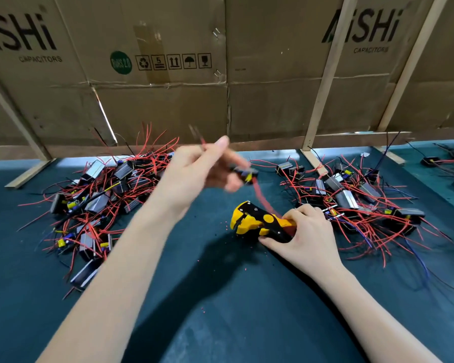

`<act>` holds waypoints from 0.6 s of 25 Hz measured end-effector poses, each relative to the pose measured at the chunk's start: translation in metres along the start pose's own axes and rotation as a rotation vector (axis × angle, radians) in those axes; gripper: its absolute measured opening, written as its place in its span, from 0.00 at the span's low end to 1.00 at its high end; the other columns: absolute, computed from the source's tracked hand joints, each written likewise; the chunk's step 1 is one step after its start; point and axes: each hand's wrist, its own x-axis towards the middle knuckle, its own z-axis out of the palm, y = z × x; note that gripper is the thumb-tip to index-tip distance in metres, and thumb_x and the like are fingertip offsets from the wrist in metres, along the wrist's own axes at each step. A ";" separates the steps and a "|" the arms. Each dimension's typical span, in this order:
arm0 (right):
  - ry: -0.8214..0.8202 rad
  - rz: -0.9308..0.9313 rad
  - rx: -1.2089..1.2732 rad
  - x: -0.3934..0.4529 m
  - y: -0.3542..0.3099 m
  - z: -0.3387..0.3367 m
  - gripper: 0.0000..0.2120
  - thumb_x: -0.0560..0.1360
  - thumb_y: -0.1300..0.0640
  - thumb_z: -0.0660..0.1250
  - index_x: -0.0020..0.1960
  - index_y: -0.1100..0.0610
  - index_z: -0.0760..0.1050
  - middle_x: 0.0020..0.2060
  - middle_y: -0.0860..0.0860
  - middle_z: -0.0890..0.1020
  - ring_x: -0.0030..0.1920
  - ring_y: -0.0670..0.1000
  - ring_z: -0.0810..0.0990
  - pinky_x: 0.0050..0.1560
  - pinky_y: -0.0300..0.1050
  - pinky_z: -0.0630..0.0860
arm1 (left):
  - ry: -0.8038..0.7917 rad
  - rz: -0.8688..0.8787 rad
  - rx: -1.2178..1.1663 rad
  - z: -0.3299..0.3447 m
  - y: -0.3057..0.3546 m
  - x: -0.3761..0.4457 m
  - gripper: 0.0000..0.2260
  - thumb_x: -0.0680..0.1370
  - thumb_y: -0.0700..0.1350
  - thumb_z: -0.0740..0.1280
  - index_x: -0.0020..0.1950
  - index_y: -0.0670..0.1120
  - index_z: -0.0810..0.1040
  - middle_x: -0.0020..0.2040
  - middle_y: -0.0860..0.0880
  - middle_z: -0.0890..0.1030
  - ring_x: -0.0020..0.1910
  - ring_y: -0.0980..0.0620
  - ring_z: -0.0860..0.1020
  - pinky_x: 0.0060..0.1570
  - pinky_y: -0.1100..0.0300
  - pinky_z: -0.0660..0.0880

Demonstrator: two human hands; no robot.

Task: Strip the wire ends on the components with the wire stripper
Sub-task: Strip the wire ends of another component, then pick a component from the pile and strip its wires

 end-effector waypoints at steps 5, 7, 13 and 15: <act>-0.002 0.010 0.009 -0.001 -0.001 -0.004 0.24 0.58 0.34 0.76 0.40 0.53 0.78 0.42 0.49 0.75 0.49 0.54 0.74 0.50 0.53 0.73 | -0.274 0.024 0.168 0.055 -0.002 0.018 0.36 0.78 0.44 0.70 0.80 0.53 0.53 0.76 0.49 0.64 0.64 0.58 0.76 0.66 0.57 0.73; 0.034 0.002 0.078 0.000 0.000 -0.007 0.23 0.58 0.37 0.78 0.40 0.54 0.79 0.42 0.49 0.76 0.47 0.54 0.75 0.50 0.52 0.73 | -0.252 0.071 0.341 0.036 -0.015 0.011 0.30 0.78 0.44 0.70 0.77 0.52 0.62 0.74 0.52 0.68 0.65 0.60 0.75 0.65 0.57 0.73; 0.143 0.156 0.599 0.005 -0.008 -0.017 0.12 0.63 0.41 0.77 0.40 0.47 0.81 0.40 0.45 0.81 0.44 0.42 0.78 0.45 0.29 0.68 | 0.306 0.168 0.866 -0.068 -0.057 -0.013 0.09 0.75 0.36 0.70 0.52 0.47 0.83 0.52 0.51 0.81 0.51 0.54 0.78 0.58 0.64 0.71; 0.135 0.221 0.741 0.007 -0.009 -0.018 0.12 0.67 0.41 0.75 0.41 0.48 0.81 0.39 0.45 0.82 0.43 0.44 0.79 0.47 0.35 0.70 | 0.438 0.026 0.898 -0.091 -0.069 -0.017 0.08 0.74 0.38 0.71 0.50 0.49 0.82 0.48 0.50 0.81 0.44 0.53 0.78 0.53 0.59 0.74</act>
